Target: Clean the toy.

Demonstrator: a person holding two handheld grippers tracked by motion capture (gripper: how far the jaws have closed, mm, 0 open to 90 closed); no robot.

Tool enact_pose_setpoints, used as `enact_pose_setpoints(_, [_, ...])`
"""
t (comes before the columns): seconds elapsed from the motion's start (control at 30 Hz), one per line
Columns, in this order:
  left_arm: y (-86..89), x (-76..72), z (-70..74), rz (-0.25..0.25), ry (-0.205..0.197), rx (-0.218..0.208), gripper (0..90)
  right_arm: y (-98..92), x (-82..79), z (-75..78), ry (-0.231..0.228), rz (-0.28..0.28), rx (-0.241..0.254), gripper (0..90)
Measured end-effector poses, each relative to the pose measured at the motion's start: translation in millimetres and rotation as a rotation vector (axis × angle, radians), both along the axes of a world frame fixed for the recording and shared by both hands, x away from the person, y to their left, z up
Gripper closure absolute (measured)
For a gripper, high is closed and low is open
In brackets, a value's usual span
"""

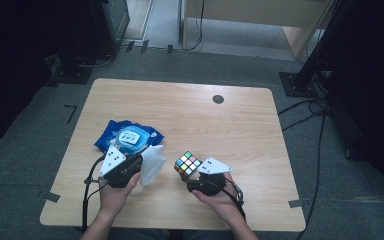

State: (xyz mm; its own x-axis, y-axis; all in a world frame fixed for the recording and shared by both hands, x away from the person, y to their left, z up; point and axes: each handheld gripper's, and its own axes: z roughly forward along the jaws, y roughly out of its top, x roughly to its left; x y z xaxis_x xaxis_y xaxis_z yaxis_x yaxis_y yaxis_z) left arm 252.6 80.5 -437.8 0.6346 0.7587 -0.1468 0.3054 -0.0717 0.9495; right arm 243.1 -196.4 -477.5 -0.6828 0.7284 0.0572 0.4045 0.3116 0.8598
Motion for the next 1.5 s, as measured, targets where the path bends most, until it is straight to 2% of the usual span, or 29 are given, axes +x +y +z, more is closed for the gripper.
enact_pose_setpoints(0.1, [-8.5,-3.0,8.6,-0.016,-0.013,-0.018,90.0,9.9,-3.0,0.4,0.003,0.034,-0.004,34.6])
enact_pose_setpoints(0.13, [-11.2,-4.6,11.3,-0.022,-0.018,-0.018,90.0,17.7,-5.9,0.6,0.006,0.061,-0.011,34.6])
enact_pose_setpoints(0.17, [-14.1,-6.3,13.6,-0.025,-0.024,-0.022,90.0,17.7,-5.9,0.6,0.006,0.061,-0.011,34.6])
enact_pose_setpoints(0.2, [-16.7,-8.1,15.5,-0.032,-0.032,-0.018,90.0,25.5,-9.0,0.9,0.007,0.091,-0.020,34.6])
enact_pose_setpoints(0.27, [-23.0,-11.9,17.1,-0.054,-0.047,0.001,90.0,29.2,-10.5,1.0,0.010,0.103,-0.025,34.6])
enact_pose_setpoints(0.3, [-26.3,-13.5,16.9,-0.071,-0.050,0.013,90.0,32.2,-11.6,1.2,0.010,0.110,-0.028,34.6])
enact_pose_setpoints(0.33, [-33.4,-16.5,14.4,-0.115,-0.052,0.045,89.8,36.7,-13.2,1.6,0.014,0.121,-0.029,34.6])
enact_pose_setpoints(0.37, [-33.4,-16.5,14.4,-0.115,-0.052,0.045,89.4,36.7,-13.2,1.6,0.014,0.121,-0.029,34.6])
enact_pose_setpoints(0.4, [-39.8,-18.2,10.3,-0.156,-0.052,0.088,88.4,37.9,-13.4,2.5,0.011,0.121,-0.031,34.6])
enact_pose_setpoints(0.43, [-39.8,-18.2,10.3,-0.156,-0.052,0.088,86.7,37.9,-13.4,2.5,0.011,0.121,-0.031,34.6])
enact_pose_setpoints(0.53, [-46.8,-19.4,4.7,-0.223,-0.039,0.144,83.2,34.3,-13.2,5.0,0.012,0.114,-0.022,34.6])
enact_pose_setpoints(0.63, [-56.5,-24.3,0.5,-0.249,-0.073,0.235,80.5,29.5,-12.5,7.6,0.010,0.096,-0.014,34.6])
enact_pose_setpoints(0.7, [-62.8,-28.0,0.6,-0.261,-0.090,0.285,79.5,28.5,-11.8,7.2,0.012,0.088,-0.030,34.6])
enact_pose_setpoints(0.73, [-65.4,-29.5,0.9,-0.270,-0.094,0.299,79.1,28.2,-12.0,6.6,0.018,0.085,-0.033,34.6])
enact_pose_setpoints(0.83, [-69.5,-32.6,1.5,-0.306,-0.095,0.301,77.9,29.3,-12.7,6.2,0.013,0.086,-0.035,34.7])
enact_pose_setpoints(0.87, [-69.5,-32.1,1.6,-0.282,-0.096,0.298,71.4,29.3,-13.3,6.8,0.011,0.084,-0.038,34.7])
enact_pose_setpoints(0.9, [-69.5,-32.1,1.6,-0.282,-0.096,0.298,66.3,29.3,-13.3,6.8,0.011,0.084,-0.038,34.7])
enact_pose_setpoints(0.97, [-65.9,-29.0,1.3,-0.276,-0.083,0.278,65.5,28.7,-13.3,7.0,0.005,0.079,-0.040,34.7])
enact_pose_setpoints(1.03, [-62.9,-27.2,1.2,-0.248,-0.085,0.283,69.0,28.9,-13.5,7.1,0.000,0.077,-0.045,34.7])
enact_pose_setpoints(1.07, [-61.4,-26.3,1.3,-0.232,-0.088,0.290,77.0,29.6,-13.7,6.7,0.002,0.079,-0.049,34.7])
enact_pose_setpoints(1.13, [-58.1,-24.4,1.6,-0.191,-0.089,0.295,79.4,30.2,-13.8,6.6,0.000,0.085,-0.047,34.7])
enact_pose_setpoints(1.27, [-51.2,-20.5,1.6,-0.144,-0.079,0.290,82.8,31.3,-14.6,6.9,-0.001,0.087,-0.048,34.7])
enact_pose_setpoints(1.37, [-52.5,-22.5,1.0,-0.160,-0.086,0.291,81.8,30.3,-13.5,6.1,0.002,0.085,-0.046,34.6])
enact_pose_setpoints(1.4, [-59.2,-28.7,0.3,-0.200,-0.108,0.298,80.4,30.1,-13.3,6.3,0.003,0.078,-0.043,34.6])
enact_pose_setpoints(1.43, [-59.2,-28.7,0.3,-0.200,-0.108,0.298,79.8,30.1,-13.3,6.3,0.003,0.078,-0.043,34.6])
enact_pose_setpoints(1.5, [-68.2,-34.8,-0.9,-0.221,-0.136,0.328,78.9,29.7,-13.0,6.4,0.005,0.075,-0.041,34.7])
